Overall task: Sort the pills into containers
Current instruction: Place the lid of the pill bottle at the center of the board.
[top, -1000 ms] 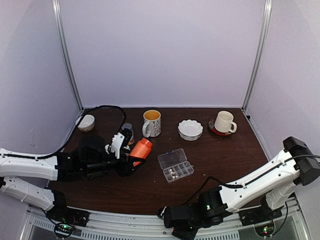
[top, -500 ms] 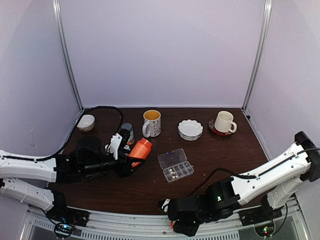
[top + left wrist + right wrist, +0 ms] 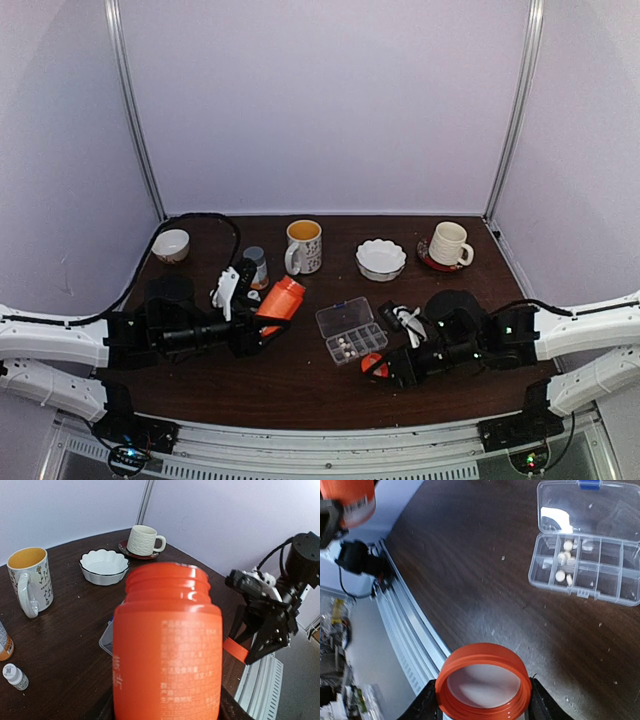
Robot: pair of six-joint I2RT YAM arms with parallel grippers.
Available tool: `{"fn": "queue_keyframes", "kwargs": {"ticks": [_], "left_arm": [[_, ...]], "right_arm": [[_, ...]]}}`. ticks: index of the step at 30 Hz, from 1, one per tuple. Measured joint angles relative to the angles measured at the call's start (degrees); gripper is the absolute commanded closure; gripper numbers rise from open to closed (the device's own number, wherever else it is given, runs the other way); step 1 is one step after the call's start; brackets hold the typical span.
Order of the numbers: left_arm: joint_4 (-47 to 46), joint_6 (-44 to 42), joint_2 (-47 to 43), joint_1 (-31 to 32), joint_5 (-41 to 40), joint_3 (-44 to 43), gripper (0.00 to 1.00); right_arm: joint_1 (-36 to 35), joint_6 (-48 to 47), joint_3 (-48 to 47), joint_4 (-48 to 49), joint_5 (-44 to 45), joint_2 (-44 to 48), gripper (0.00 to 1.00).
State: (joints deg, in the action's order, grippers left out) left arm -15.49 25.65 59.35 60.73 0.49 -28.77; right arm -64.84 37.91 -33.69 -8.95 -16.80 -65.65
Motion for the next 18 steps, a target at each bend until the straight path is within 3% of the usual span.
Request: {"fn": "queue_keyframes", "kwargs": {"ticks": [9,18], "left_arm": [[0.0,0.07,-0.76,0.0,1.44,0.28,1.0],[0.09,0.46,-2.71,0.0,1.88,0.28,1.0]], "right_arm": [[16.59,2.54,1.31,14.27,-8.9,-2.75,0.62],[18.6,-11.3,-9.16,-1.29,3.91,-12.07,0.58]]}}
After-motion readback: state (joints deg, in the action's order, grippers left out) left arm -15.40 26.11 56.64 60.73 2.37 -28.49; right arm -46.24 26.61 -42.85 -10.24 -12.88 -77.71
